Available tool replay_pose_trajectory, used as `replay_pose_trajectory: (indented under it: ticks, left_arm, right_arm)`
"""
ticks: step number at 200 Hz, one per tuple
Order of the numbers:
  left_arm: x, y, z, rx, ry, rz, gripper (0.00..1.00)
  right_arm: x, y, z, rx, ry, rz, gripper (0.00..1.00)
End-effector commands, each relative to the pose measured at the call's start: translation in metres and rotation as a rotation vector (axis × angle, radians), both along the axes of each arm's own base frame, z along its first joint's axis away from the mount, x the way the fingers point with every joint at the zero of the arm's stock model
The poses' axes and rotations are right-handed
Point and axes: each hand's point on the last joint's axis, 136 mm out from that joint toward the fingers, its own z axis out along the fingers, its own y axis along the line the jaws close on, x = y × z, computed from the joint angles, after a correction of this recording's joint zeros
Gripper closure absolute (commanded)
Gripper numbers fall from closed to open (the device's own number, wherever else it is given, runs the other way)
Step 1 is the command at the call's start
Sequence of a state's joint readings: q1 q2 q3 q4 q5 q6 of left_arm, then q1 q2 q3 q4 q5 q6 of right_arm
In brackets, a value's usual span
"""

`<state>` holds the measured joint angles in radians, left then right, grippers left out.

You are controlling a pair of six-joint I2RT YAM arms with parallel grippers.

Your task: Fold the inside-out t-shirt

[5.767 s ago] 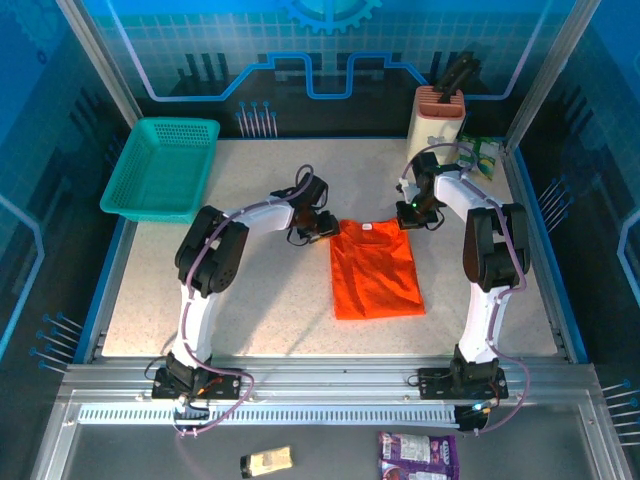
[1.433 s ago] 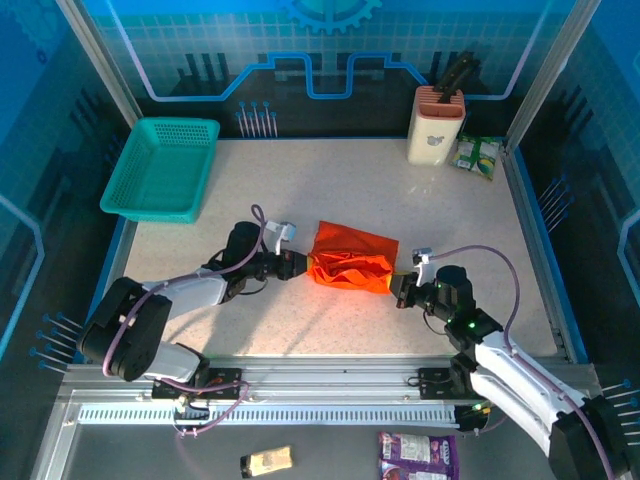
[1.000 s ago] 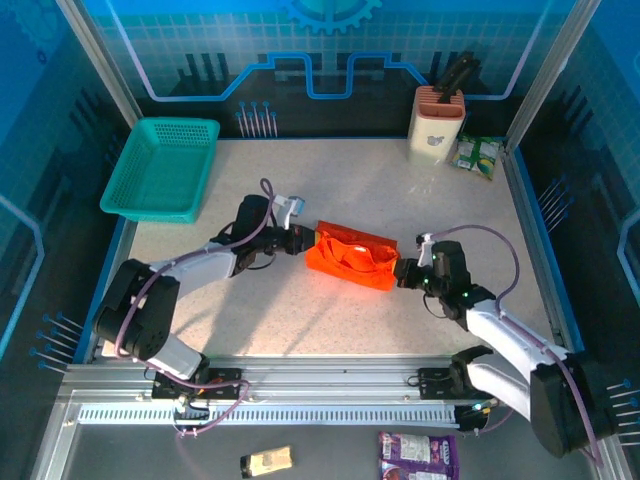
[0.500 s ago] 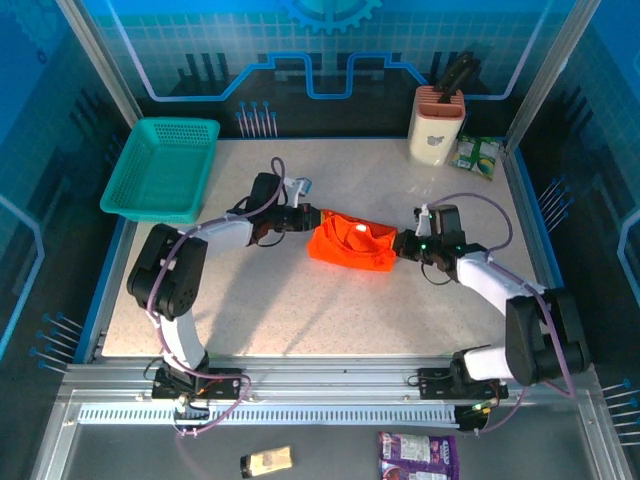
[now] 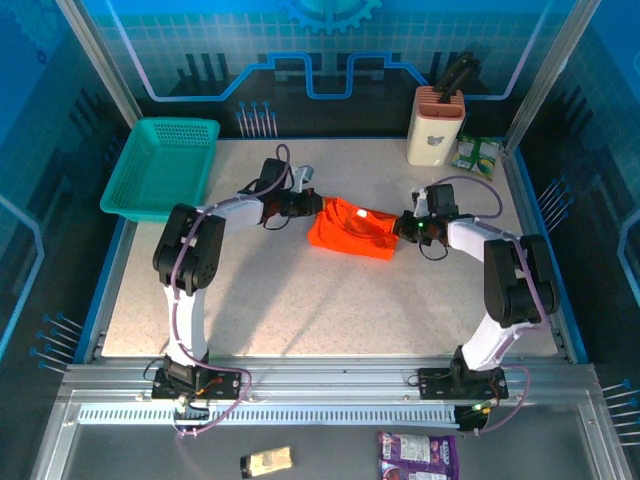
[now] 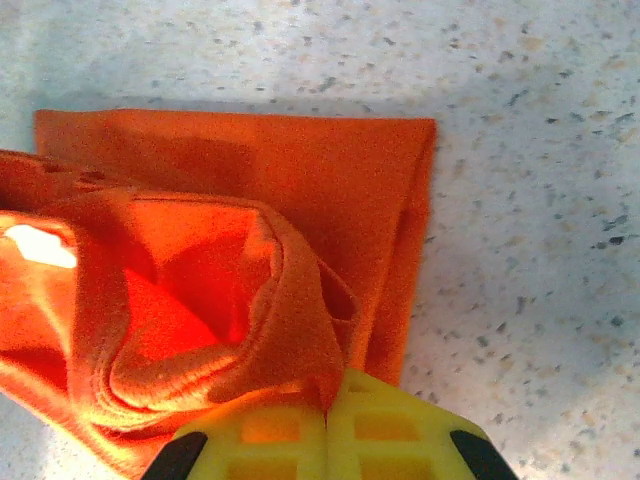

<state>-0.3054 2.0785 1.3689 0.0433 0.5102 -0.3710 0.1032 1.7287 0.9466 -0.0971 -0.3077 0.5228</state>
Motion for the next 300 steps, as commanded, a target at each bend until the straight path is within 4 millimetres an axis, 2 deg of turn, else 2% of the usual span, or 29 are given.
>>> replay_pose_trajectory:
  ticks: [1, 17, 39, 63, 107, 130, 143, 157, 173, 196, 213, 241, 270, 283, 300]
  left_arm:
    - [0.009, 0.021, -0.023, 0.061, 0.092, 0.104, 1.0]
    - [0.01, 0.034, -0.038, 0.102, 0.156, 0.165, 1.0]
    - [0.006, 0.038, -0.054, 0.123, 0.242, 0.174, 1.0]
    - [-0.007, 0.04, -0.059, 0.133, 0.286, 0.172, 1.0]
    - [-0.061, 0.046, -0.058, 0.106, 0.343, 0.164, 1.0]
    - [-0.101, 0.047, -0.063, 0.121, 0.382, 0.154, 1.0]
    - [-0.121, 0.05, -0.057, 0.118, 0.379, 0.167, 1.0]
    - [-0.132, 0.052, -0.04, 0.108, 0.336, 0.189, 1.0]
    - [-0.133, 0.06, -0.02, 0.115, 0.28, 0.232, 1.0]
    - [-0.122, 0.068, -0.006, 0.143, 0.225, 0.269, 1.0]
    - [-0.114, 0.071, -0.017, 0.174, 0.256, 0.283, 1.0]
    - [-0.111, 0.088, -0.055, 0.267, 0.334, 0.353, 1.0]
    - [-0.1, 0.087, -0.076, 0.252, 0.385, 0.357, 1.0]
    - [-0.101, 0.086, -0.076, 0.249, 0.389, 0.352, 0.95]
    - [-0.109, 0.089, -0.07, 0.244, 0.382, 0.364, 0.81]
  right_arm:
    - [0.011, -0.005, -0.003, 0.02, 0.013, 0.005, 1.0]
    - [0.016, -0.005, -0.005, 0.017, 0.012, 0.014, 1.0]
    - [0.02, 0.001, -0.008, 0.036, 0.029, 0.043, 1.0]
    - [0.009, 0.006, -0.008, 0.04, 0.054, 0.071, 1.0]
    - [-0.036, 0.018, 0.005, 0.027, 0.087, 0.141, 1.0]
    - [-0.062, 0.024, 0.011, -0.005, 0.119, 0.192, 1.0]
    - [-0.072, 0.026, 0.018, -0.025, 0.122, 0.217, 1.0]
    - [-0.076, 0.03, 0.029, -0.036, 0.105, 0.241, 1.0]
    - [-0.069, 0.036, 0.044, -0.036, 0.057, 0.256, 1.0]
    - [-0.051, 0.039, 0.049, -0.031, 0.023, 0.251, 1.0]
    - [-0.037, 0.043, 0.039, -0.025, 0.036, 0.251, 1.0]
    - [-0.013, 0.049, 0.011, -0.015, 0.058, 0.24, 1.0]
    - [0.004, 0.048, -0.013, -0.025, 0.099, 0.214, 1.0]
    - [0.007, 0.047, -0.013, -0.038, 0.099, 0.206, 0.84]
    - [0.008, 0.043, 0.0, -0.057, 0.078, 0.199, 0.74]
